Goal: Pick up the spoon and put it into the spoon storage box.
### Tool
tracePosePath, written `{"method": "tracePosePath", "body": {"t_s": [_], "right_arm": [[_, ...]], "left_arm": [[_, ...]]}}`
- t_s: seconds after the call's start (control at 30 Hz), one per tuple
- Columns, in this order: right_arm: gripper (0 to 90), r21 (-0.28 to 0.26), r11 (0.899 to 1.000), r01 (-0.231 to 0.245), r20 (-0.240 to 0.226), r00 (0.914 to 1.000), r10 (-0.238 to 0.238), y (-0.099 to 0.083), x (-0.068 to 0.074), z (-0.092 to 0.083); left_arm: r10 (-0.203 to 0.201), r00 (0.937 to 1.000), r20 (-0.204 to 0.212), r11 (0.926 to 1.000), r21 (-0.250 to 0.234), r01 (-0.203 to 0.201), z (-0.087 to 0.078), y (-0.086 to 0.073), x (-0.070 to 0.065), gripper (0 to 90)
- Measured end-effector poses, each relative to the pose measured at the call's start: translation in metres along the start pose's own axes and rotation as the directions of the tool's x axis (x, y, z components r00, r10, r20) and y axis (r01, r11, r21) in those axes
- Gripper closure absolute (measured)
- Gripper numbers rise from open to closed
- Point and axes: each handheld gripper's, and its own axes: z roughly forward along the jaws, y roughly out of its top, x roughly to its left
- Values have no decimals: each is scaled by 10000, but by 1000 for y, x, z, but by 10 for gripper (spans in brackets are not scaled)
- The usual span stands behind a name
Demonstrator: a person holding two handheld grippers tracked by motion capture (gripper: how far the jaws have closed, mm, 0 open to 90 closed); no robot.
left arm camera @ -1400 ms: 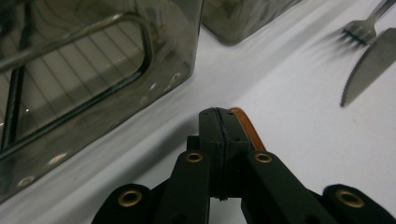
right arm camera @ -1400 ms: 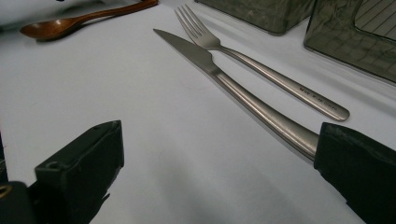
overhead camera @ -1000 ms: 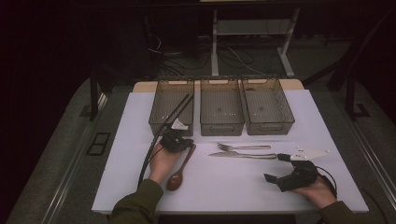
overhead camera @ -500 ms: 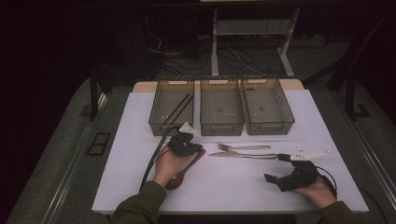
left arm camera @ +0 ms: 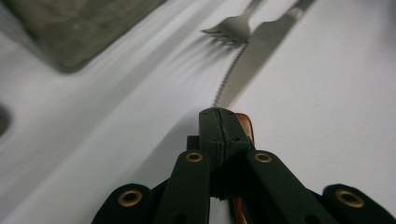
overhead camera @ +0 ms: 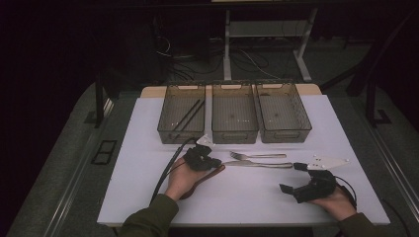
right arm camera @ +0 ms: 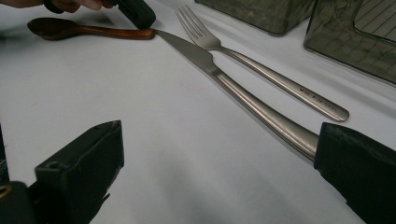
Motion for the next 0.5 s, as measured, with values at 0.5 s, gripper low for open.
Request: {"method": "tracePosePath", "body": {"t_s": [0.5], "right_arm": [[9, 31, 10000, 14, 0, 10000, -14, 0, 0, 0]], "left_arm": [[847, 9869, 1372, 9959, 205, -883, 9, 3, -30, 888]]}}
